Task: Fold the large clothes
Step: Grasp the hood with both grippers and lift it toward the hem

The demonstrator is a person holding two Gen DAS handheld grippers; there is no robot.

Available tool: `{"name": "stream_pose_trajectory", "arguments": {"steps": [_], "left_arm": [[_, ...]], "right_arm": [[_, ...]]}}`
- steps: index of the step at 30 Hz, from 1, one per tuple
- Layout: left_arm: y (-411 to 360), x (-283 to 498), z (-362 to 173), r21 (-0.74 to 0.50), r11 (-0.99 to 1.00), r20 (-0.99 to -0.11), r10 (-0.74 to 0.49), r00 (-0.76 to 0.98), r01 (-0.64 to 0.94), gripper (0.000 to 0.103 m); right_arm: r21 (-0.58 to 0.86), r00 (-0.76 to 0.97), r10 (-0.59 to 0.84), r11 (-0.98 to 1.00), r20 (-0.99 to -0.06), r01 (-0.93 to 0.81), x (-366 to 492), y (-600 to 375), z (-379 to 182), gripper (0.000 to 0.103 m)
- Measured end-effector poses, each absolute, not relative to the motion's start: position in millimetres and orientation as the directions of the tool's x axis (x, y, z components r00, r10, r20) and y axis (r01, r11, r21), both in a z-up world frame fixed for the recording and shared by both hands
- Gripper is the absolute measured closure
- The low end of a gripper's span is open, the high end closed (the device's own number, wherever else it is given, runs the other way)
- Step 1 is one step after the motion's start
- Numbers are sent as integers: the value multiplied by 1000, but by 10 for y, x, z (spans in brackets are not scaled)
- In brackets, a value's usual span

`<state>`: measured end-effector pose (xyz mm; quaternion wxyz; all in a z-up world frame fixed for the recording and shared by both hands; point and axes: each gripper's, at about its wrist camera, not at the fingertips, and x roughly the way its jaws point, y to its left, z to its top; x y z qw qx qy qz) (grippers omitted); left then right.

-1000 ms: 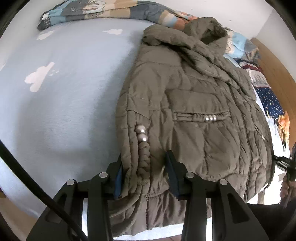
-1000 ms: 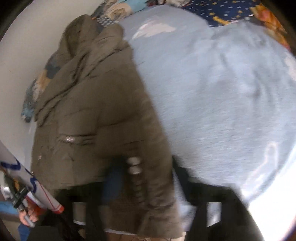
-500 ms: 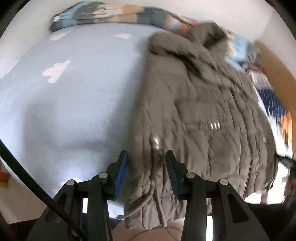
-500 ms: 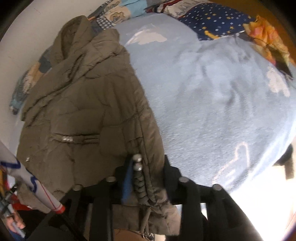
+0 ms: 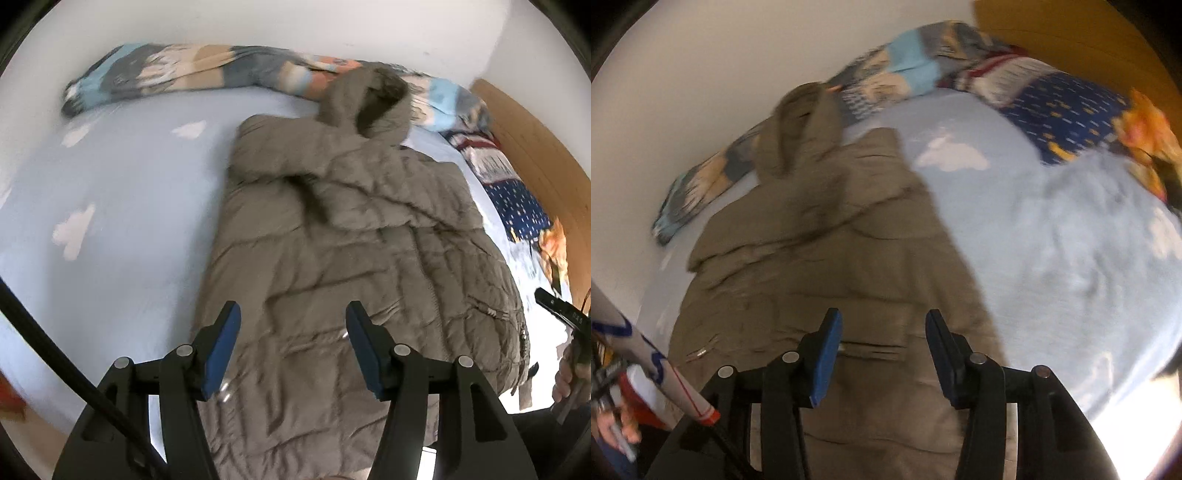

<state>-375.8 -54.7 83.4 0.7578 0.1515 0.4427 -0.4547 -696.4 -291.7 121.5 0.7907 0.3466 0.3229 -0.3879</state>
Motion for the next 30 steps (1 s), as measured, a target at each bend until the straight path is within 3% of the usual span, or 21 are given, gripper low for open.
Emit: {"name": "stream_pose_trajectory", "arguments": {"steps": [16, 20, 23, 25, 30], "left_arm": [[-1954, -3387, 1705, -36, 426, -811, -541, 223, 904, 35], [-2518, -3305, 1979, 23, 386, -811, -532, 243, 922, 29], [-3067, -3214, 2083, 64, 374, -812, -520, 266, 925, 25], [-3472, -3140, 2094, 92, 370, -808, -515, 287, 924, 25], [-4558, -2845, 1897, 147, 380, -794, -505, 338, 913, 24]], "right_arm": [[380, 569, -260, 526, -780, 761, -6232, -3538, 1838, 47], [352, 559, -264, 552, -786, 756, -5939, -3897, 2179, 47], [322, 555, -281, 581, -783, 748, -5598, -4230, 2435, 41], [305, 554, -296, 593, -778, 745, -5311, -4500, 2559, 34], [274, 538, -338, 587, -772, 762, -4587, -5278, 2517, 33]]}}
